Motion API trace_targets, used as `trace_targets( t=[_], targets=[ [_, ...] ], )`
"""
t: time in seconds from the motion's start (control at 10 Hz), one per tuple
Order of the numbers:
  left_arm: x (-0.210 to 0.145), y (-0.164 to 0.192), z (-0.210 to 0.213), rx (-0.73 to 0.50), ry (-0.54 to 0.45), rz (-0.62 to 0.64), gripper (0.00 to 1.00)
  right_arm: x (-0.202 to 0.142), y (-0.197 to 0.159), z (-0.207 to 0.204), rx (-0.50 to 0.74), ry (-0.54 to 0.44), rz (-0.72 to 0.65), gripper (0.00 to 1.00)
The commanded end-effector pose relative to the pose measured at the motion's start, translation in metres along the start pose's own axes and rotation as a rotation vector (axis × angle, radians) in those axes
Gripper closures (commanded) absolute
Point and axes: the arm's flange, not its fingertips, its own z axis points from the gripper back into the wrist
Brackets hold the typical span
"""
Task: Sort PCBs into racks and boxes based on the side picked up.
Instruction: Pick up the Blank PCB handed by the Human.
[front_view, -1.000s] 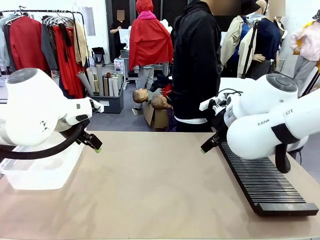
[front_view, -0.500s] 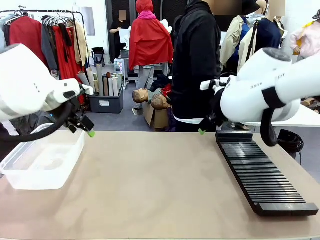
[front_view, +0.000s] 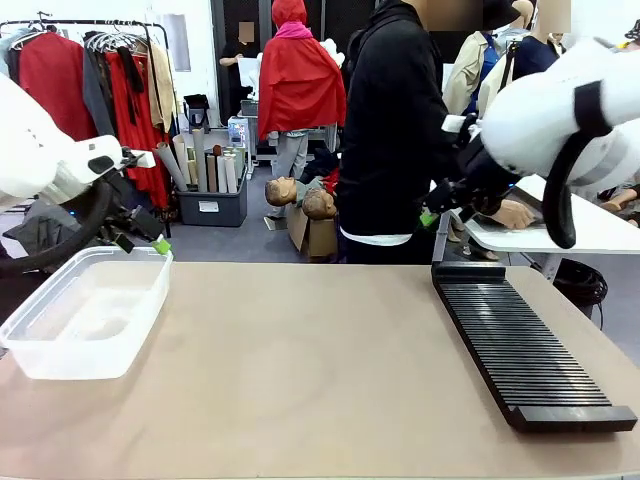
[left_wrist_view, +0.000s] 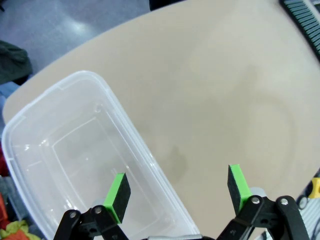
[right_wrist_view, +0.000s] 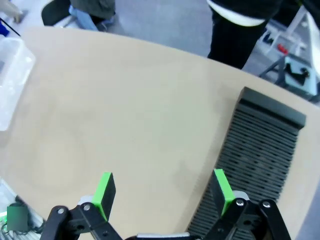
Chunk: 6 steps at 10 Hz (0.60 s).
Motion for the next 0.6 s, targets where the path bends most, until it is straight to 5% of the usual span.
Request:
trace_targets(
  t=[0.0, 0.5],
  targets=[
    [-0.013, 0.009, 0.007, -0.056, -0.036, 0.004, 0.00, -0.006, -0.027, 0.014, 0.047, 0.022, -0.012, 0.00],
    [-0.010, 0.035, 0.048, -0.151, -0.122, 0.045, 0.00, -0.038, -0.079, 0.060, 0.116, -0.018, -0.080, 0.00]
  ],
)
